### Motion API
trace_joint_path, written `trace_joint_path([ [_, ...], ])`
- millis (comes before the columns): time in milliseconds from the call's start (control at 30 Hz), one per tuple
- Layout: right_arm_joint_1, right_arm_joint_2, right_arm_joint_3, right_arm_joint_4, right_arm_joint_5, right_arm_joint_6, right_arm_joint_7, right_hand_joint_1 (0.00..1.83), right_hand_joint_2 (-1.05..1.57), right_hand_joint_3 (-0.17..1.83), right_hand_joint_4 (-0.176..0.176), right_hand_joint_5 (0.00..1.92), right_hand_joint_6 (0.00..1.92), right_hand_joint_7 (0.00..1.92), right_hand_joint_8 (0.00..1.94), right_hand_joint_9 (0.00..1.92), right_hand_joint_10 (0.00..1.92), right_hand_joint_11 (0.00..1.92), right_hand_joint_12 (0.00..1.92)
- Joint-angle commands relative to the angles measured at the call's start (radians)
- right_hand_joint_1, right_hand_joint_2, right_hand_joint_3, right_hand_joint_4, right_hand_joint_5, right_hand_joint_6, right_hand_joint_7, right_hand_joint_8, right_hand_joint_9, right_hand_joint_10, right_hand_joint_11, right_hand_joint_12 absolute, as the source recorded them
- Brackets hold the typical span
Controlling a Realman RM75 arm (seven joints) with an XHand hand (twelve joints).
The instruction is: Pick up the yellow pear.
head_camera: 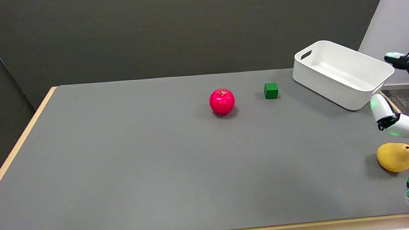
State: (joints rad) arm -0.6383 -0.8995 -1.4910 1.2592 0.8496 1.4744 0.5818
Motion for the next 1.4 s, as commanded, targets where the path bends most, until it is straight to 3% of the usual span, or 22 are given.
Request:
trace_joint_path([
  [33,0.055,-0.024,-0.151,-0.186,0.022,0.156,0.006,0.48,0.64,0.98,0.014,0.30,0.60,0.34,0.47,0.29,0.81,0.00,0.94],
  [633,0.028,-0.042,-0.278,-0.444,0.186,0.282,0.008,0.49,0.63,0.97,0.018,0.30,0.59,0.34,0.47,0.28,0.81,0.00,0.94],
  [1133,0.103,-0.072,-0.350,-0.560,0.187,0.242,0.008,0.48,0.62,0.97,0.022,0.28,0.57,0.32,0.45,0.27,0.80,0.00,0.93],
  [1400,0.189,-0.118,-0.346,-0.712,0.219,0.216,0.202,0.44,0.61,0.97,0.011,0.23,0.50,0.29,0.42,0.25,0.77,0.00,0.93],
])
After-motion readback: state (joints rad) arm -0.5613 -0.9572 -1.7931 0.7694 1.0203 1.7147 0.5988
